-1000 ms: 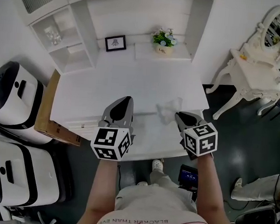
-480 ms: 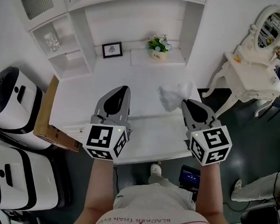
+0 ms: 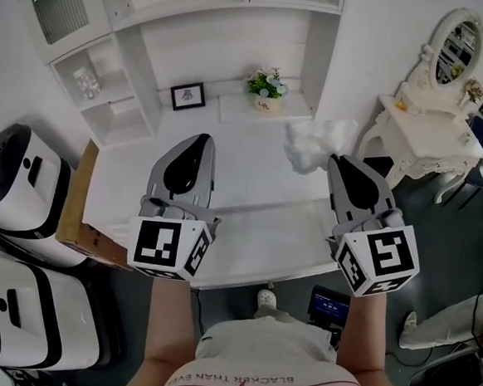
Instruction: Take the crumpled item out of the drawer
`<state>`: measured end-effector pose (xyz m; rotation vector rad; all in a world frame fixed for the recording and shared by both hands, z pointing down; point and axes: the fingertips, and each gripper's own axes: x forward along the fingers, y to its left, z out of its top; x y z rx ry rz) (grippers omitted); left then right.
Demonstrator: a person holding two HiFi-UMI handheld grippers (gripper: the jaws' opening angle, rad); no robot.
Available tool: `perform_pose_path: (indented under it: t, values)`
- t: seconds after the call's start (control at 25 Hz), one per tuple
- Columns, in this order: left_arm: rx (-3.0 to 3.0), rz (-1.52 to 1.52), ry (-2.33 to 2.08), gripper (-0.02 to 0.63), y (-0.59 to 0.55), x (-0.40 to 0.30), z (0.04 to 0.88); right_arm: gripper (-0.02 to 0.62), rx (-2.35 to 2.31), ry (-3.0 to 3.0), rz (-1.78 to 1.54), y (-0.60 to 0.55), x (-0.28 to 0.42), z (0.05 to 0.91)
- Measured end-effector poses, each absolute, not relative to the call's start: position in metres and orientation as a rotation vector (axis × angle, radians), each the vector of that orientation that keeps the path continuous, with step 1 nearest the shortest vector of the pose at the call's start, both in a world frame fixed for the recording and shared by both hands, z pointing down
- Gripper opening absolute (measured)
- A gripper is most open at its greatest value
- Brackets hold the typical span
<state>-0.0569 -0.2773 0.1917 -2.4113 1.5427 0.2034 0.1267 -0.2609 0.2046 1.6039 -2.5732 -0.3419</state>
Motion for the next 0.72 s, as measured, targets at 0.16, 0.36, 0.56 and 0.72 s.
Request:
perform_pose_path:
  t: [0.16, 0.36, 0.56, 0.72]
  values:
    - [-2.376, 0.215, 1.517, 0.008, -0.273, -0.055, 0.183, 0.017, 1.648, -2.558, -0.373, -0.257, 0.134, 0.197]
    - [-2.361, 0.228, 1.511, 0.008, -0.271, -0.056, 0.178, 0.015, 1.681, -2.554, -0.395, -0.254, 0.138, 0.192]
    - [-2.359, 0.230, 1.517, 0.008, -0.272, -0.057, 0.178, 0.012, 1.697, -2.546, -0.402, -0.254, 0.141, 0.191]
    - [-2.357, 0.230, 1.525, 0.008, -0.274, -0.057, 0.175, 0.012, 1.698, -2.545, -0.405, -0.256, 0.142, 0.186]
